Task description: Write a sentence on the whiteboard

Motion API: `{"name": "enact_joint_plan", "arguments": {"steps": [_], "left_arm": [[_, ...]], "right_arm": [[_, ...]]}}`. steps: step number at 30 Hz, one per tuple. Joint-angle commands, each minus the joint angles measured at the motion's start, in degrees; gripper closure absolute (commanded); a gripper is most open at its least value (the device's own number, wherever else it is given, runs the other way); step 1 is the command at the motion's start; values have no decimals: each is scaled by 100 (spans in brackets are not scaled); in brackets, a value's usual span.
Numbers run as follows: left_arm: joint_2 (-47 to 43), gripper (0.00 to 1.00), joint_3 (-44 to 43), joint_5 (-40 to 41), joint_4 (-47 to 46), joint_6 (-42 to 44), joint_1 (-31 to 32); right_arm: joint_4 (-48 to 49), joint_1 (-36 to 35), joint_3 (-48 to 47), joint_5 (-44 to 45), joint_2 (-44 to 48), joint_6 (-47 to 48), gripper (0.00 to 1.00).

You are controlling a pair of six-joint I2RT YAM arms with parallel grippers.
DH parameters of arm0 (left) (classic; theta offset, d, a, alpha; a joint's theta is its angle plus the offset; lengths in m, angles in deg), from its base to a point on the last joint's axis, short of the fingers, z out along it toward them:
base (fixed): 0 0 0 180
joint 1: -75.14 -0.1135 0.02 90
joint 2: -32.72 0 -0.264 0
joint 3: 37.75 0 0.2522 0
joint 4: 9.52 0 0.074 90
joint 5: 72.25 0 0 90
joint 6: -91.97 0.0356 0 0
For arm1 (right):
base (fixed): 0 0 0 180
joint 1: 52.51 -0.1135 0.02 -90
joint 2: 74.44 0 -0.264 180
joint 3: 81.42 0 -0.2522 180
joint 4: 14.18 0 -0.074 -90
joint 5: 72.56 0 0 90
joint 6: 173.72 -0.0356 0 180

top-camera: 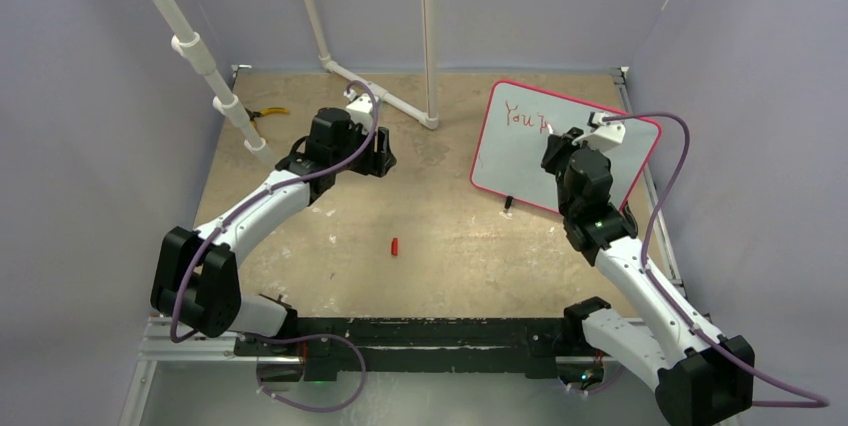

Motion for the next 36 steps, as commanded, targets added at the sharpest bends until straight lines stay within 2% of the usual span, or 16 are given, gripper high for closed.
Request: {"name": "enact_joint_plan", "arguments": {"steps": [1,36], "left_arm": [[-263,44,7,14,-126,31,9],[-347,44,70,172,-190,22,9]], "right_arm": [[168,50,-100,142,29,-20,100],[79,208,-17,374,114,-29,100]]}}
